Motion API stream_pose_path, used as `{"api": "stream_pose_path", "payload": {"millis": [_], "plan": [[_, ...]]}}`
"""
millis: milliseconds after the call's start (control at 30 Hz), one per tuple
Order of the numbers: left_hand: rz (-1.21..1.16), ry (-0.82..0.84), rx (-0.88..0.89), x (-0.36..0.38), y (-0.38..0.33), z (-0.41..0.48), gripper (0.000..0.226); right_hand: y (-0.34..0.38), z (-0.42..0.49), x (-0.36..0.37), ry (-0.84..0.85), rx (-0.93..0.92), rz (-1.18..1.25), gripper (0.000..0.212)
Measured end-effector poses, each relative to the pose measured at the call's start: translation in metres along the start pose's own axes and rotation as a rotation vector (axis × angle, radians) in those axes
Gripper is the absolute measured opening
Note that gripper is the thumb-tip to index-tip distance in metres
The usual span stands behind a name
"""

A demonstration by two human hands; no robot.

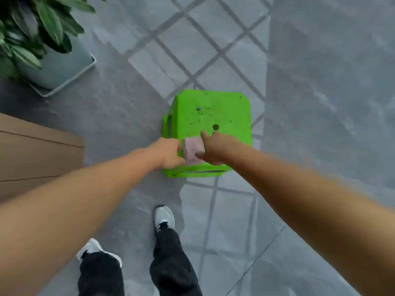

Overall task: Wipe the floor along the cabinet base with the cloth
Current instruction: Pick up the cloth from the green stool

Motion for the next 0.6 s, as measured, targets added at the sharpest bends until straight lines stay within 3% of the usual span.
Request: {"api": "stream_pose_path", "payload": {"millis": [133, 267, 467, 600], "plan": [[-0.4, -0.257, -0.1, 0.027, 0.02, 0.046, 0.036, -0.011, 0.05, 0.028, -0.116, 0.118, 0.236, 0.059], [-0.823, -0.381, -0.166, 0.06, 0.046, 0.075, 0.047, -0.015, 0.084, 0.043, -0.212, 0.137, 0.45, 0.042], [-1.526, -0.189, -0.043, 0.102, 0.079, 0.088, 0.04, 0.0, 0.08, 0.057, -0.348, 0.101, 0.67, 0.046], [-1.652, -0.084, -0.048, 0.127, 0.15, 0.07, 0.027, 0.074, 0.084, 0.068, -0.393, -0.056, 0.613, 0.042]]}}
Point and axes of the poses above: each hand's wrist, its own z-axis towards the middle knuckle, its own x-axis out of the palm, y = z × x, the point moved 10 cm from there along z, towards the middle knuckle, and after that the axes turned 4 degrees about y, right-handed, at the moved point
